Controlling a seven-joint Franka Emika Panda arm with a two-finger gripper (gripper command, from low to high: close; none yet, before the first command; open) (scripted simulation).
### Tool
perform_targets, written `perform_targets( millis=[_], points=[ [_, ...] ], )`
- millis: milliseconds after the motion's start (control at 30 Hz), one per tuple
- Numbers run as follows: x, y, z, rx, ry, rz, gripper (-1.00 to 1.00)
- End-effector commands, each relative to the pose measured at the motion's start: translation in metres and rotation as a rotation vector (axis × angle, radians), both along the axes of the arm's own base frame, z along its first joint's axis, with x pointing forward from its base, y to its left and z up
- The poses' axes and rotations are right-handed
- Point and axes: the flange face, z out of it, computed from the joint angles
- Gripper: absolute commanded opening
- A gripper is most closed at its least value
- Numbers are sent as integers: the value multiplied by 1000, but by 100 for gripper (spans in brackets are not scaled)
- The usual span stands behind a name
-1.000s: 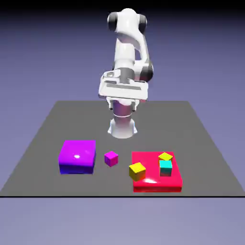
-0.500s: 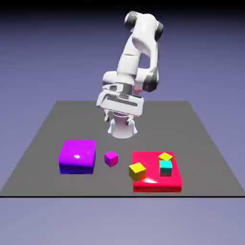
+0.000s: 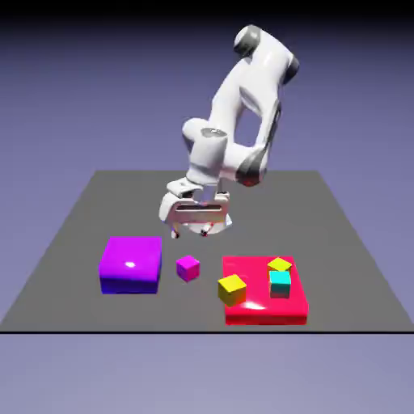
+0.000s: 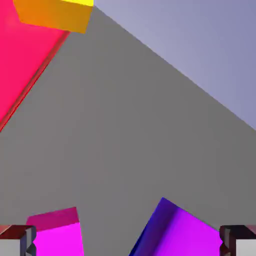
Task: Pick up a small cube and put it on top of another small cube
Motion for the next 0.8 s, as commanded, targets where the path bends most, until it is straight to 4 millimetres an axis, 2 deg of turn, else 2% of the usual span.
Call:
perform_targets(
  millis=[0,267,367,667,700,733,767],
  points=[
    [-3,-2,-8,7,27,9,0],
    [-31,-13,-71,101,216,76,0],
    [-30,-14,-82,97,212,78,0],
    [-37,-19,-139,99,215,76,0],
    [-37,-19,-141,100,216,76,0],
    [-37,-19,-141,100,216,76,-100],
    [-37,-19,-141,100,216,76,-100]
  ],
)
